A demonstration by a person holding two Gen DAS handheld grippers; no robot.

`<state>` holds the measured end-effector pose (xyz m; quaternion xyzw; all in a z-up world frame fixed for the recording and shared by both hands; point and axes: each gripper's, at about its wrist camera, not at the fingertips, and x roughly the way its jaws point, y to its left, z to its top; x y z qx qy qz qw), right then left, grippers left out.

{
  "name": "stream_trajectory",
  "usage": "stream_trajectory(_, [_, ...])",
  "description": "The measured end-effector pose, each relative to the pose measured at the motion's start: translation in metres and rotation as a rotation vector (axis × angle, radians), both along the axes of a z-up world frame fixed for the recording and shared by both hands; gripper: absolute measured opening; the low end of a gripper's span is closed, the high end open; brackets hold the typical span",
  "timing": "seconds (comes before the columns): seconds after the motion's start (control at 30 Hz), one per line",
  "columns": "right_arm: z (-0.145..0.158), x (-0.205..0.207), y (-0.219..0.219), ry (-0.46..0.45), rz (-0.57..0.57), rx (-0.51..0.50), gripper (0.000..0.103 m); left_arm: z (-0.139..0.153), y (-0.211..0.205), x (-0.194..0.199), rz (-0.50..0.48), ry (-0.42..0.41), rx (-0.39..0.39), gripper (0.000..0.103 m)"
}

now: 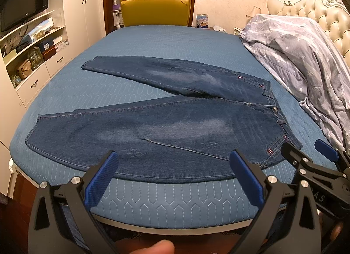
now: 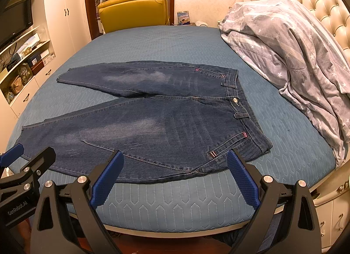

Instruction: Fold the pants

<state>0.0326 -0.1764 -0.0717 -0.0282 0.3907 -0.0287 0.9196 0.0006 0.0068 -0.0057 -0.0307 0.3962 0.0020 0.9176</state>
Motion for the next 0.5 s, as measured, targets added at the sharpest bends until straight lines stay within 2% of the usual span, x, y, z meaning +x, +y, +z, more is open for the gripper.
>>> stream_trajectory(0.3, [-0.010,0.009,-0.006,0.028,-0.005,0.015,0.092,-0.011,0.002,0.009,-0.010,0.025,-0.007,0.102])
stream_trajectory(0.5, [-0.018,0.052,-0.034,0.129,0.005,0.107,0.092,-0.022,0.012,0.030,0.009,0.052,-0.004,0.102])
